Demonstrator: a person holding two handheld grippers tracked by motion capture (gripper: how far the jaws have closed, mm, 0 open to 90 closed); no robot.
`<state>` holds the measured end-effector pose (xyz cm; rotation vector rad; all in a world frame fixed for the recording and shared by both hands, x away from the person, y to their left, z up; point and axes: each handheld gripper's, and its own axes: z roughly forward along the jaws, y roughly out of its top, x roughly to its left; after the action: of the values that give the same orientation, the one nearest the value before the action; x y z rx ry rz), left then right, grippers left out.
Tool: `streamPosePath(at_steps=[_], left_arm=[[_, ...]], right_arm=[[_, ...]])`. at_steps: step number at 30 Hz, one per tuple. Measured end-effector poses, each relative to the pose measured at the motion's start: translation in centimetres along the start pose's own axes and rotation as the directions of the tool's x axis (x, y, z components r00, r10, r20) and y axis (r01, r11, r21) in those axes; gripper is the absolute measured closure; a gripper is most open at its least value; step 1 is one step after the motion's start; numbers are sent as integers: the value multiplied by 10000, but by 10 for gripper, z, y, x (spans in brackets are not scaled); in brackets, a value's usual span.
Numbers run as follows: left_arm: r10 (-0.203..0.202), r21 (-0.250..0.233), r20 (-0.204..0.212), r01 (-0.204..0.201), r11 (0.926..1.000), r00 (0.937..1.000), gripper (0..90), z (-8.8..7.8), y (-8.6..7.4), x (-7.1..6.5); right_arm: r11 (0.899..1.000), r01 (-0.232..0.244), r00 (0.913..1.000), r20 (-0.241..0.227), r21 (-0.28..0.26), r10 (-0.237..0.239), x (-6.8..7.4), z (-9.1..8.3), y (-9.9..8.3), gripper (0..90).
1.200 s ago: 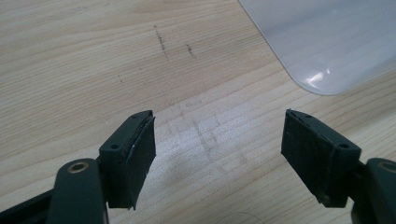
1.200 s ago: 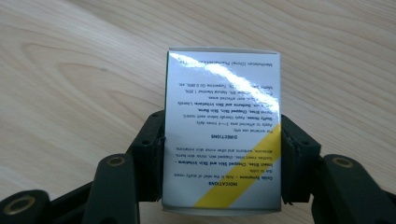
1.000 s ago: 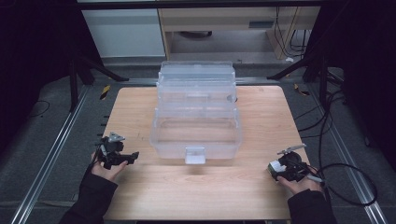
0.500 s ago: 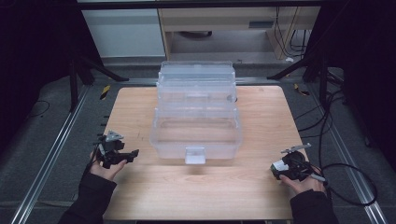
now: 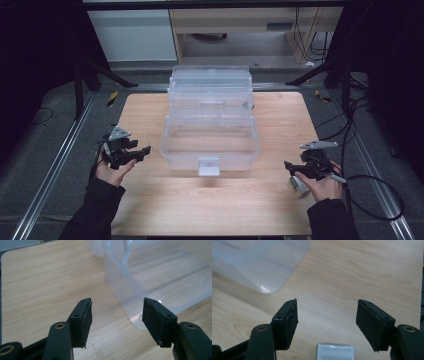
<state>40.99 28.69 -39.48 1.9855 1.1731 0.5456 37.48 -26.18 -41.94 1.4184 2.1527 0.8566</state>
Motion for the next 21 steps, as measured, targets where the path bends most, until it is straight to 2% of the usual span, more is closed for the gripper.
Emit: streamPosePath(at_steps=[4, 6, 7, 8, 9, 14, 16, 21], left_arm=[[177, -327, 170, -171, 9993, 9997, 425, 7, 19, -7], [258, -428, 274, -246, 9988, 9993, 430, 14, 26, -11], [258, -428, 274, -246, 9988, 9993, 434, 14, 26, -11], [414, -310, 217, -407, 9987, 9989, 439, 22, 32, -15], [406, -285, 186, -401, 9988, 9990, 441, 26, 33, -17], [358, 101, 92, -359, 9993, 9993, 472, 46, 33, -15], [200, 228, 229, -205, 9995, 9995, 474, 52, 31, -14], [160, 452, 240, -170, 9988, 9996, 491, 59, 26, -12]], right_arm=[[9978, 273, 9996, -80, -610, -278, 6, 0, 20, 348], [9954, 262, 9989, -370, -918, -297, 9, 2, 30, 347], [9954, 262, 9989, -370, -918, -297, 9, 2, 30, 347], [9928, 206, 9975, -651, -1177, -285, 12, 5, 40, 342], [9924, 143, 9965, -795, -1225, -242, 15, 8, 45, 342], [9896, 153, 9916, -1246, -1427, -333, 28, 26, 65, 353], [9894, 57, 9895, -1418, -1451, -265, 31, 34, 71, 362], [9903, -46, 9871, -1591, -1388, -177, 36, 50, 74, 387]])
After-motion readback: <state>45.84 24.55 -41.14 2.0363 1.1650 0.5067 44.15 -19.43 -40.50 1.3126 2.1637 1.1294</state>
